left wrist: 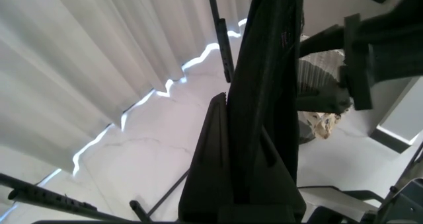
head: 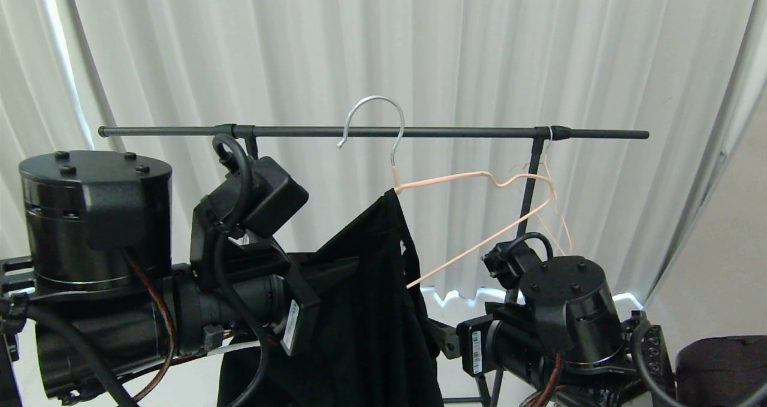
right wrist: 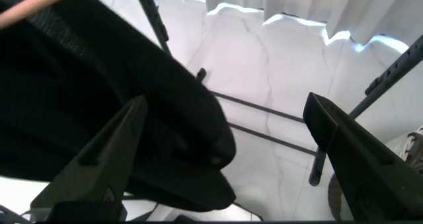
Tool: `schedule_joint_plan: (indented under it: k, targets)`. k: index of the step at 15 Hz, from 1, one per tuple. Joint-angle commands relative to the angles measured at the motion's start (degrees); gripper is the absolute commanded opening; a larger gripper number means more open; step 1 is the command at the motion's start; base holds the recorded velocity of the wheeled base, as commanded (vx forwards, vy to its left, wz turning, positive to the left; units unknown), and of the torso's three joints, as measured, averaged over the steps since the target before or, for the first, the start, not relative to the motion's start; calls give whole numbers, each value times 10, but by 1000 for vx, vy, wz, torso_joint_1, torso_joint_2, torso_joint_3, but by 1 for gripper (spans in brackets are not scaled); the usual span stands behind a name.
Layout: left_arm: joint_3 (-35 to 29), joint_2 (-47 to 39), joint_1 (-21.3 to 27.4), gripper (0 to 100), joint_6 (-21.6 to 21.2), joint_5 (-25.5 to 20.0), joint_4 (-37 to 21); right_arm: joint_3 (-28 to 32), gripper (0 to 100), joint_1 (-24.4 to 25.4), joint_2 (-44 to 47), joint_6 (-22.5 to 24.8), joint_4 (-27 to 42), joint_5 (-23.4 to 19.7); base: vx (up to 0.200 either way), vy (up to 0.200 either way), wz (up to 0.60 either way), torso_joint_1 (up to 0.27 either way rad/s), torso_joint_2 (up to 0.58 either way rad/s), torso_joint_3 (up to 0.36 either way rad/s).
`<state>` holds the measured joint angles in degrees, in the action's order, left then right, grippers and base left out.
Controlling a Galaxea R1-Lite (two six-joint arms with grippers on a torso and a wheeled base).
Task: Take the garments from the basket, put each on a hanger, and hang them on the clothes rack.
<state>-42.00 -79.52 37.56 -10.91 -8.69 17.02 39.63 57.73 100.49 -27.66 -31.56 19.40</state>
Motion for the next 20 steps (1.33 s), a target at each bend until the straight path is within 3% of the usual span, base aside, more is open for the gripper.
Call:
schedule_joint_plan:
  k: [1, 12, 16, 20]
  targets:
    - [0, -7, -9, 0, 0, 0, 0, -8, 100, 10, -10, 1, 0, 0, 0, 0, 0, 0, 0, 0]
    - [-1, 4, -6, 0, -1, -1, 0, -15, 100, 11, 20, 18, 0, 0, 0, 0, 0, 0, 0, 0]
    - [1, 9, -6, 0, -1, -1, 0, -19, 100, -22, 25, 22, 2, 29, 0, 0, 0, 0, 0, 0]
    - [25, 20, -11, 0, -6, 1, 0, -34, 100, -88, 15, 74, 2, 45, 0, 0, 0, 0, 0, 0]
